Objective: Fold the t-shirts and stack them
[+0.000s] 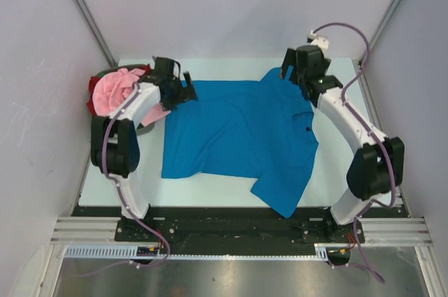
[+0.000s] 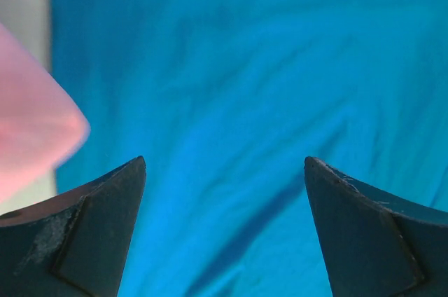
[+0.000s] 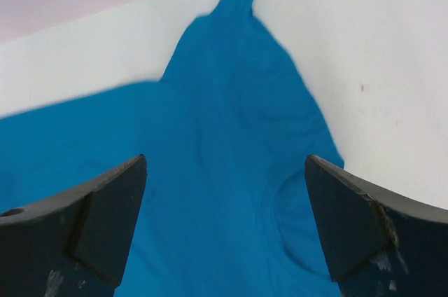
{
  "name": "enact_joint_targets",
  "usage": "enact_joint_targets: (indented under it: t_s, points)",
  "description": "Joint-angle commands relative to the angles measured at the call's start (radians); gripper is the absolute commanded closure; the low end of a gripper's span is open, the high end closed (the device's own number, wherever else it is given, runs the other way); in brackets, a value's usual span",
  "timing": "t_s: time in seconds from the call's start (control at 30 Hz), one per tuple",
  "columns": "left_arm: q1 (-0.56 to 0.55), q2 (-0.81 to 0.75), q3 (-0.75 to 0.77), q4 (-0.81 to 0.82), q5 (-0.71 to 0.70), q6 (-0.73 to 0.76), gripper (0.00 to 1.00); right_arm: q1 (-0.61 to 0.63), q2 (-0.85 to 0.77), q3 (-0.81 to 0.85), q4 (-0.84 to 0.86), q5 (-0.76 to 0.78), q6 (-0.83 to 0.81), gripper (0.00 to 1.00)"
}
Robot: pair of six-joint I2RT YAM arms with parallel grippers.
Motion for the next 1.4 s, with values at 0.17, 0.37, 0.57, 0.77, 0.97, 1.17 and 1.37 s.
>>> enact_joint_targets:
  t_s: [0.17, 0.37, 0.57, 0.77, 0.97, 1.17, 1.37]
  points:
    - [-0.182, -0.324, -0.292, 0.034, -0.12, 0.009, 0.0, 0.229, -0.209, -0.298, -0.201, 0.056, 0.042, 0.0]
    - [-0.269, -0.434, -0.494, -0.021, -0.254, -0.049, 0.0, 0.311, -0.326, -0.54, -0.208, -0.029, 0.143, 0.0]
    - [-0.285, -0.538, -0.677, 0.003, -0.245, -0.118, 0.0, 0.362, -0.403, -0.755, -0.162, -0.057, 0.257, 0.0]
    - [-0.335, -0.633, -0.783, -0.011, -0.269, -0.169, 0.0, 0.494, -0.433, -0.847, -0.189, -0.02, 0.418, 0.0]
    - [-0.366, -0.768, -0.881, -0.027, -0.266, -0.226, 0.0, 0.618, -0.588, -0.945, -0.26, 0.039, 0.603, 0.0]
    - [-0.366, -0.922, -0.976, -0.034, -0.222, -0.295, 0.0, 0.672, -0.801, -1.039, -0.382, 0.057, 0.771, 0.0]
    - [-0.363, -0.954, -1.053, -0.05, -0.309, -0.376, 0.0, 0.736, -0.909, -1.082, -0.464, 0.072, 0.884, 0.0]
